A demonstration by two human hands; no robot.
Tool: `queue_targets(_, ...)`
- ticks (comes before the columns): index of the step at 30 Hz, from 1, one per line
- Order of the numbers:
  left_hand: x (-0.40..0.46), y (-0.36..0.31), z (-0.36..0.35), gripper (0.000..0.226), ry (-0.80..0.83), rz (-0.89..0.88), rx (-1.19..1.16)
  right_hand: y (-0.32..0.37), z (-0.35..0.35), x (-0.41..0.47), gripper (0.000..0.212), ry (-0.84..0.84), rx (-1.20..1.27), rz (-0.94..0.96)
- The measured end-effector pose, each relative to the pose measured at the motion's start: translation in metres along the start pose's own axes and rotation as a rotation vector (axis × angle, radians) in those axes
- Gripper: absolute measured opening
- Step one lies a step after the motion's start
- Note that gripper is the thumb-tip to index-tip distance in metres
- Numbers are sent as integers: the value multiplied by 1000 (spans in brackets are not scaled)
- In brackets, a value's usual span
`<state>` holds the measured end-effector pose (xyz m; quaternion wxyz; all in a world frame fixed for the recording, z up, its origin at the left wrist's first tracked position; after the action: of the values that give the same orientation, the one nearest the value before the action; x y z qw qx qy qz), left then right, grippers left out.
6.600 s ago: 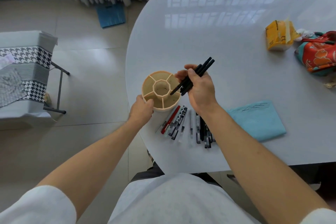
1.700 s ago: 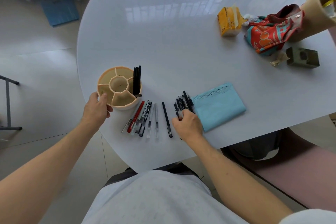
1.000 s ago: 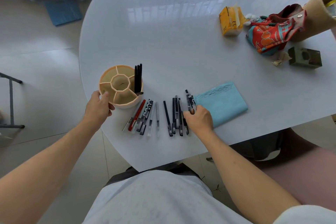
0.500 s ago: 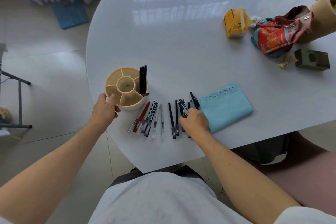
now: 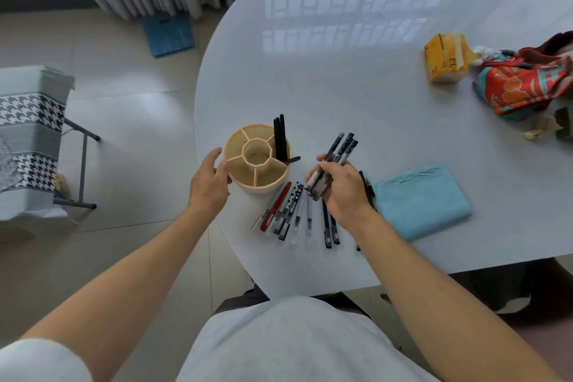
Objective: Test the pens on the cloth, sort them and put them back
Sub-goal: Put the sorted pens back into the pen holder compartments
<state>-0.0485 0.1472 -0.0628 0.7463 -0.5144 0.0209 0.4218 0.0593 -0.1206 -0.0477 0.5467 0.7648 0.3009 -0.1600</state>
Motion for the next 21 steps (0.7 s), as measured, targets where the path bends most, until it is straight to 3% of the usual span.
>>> queue_targets(3, 0, 0, -3, 44, 25, 17, -21, 1, -28, 1, 8, 68, 171, 7)
queue_targets(9, -17, 4, -13, 48, 85, 37, -4, -2, -43, 10, 13, -150, 240, 95)
queue_targets(17, -26, 4, -17, 65, 107, 64, 69, -7, -60, 19, 16, -320, -93, 235)
queue_targets(21, -23, 0, -15, 69, 118, 58, 71, 1, -66, 15, 22, -284, -241, 344)
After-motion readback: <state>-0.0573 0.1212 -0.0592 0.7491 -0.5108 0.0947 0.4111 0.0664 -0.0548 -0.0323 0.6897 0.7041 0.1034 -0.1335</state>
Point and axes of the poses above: each hand's wrist, its own x-axis towards the middle knuckle, its own z-axis out of the back of the hand, y = z × x, the point moved 8 cm from there along x, towards the middle knuckle, and after that the axes turned 1 degree about z, right-handed, at the moved point
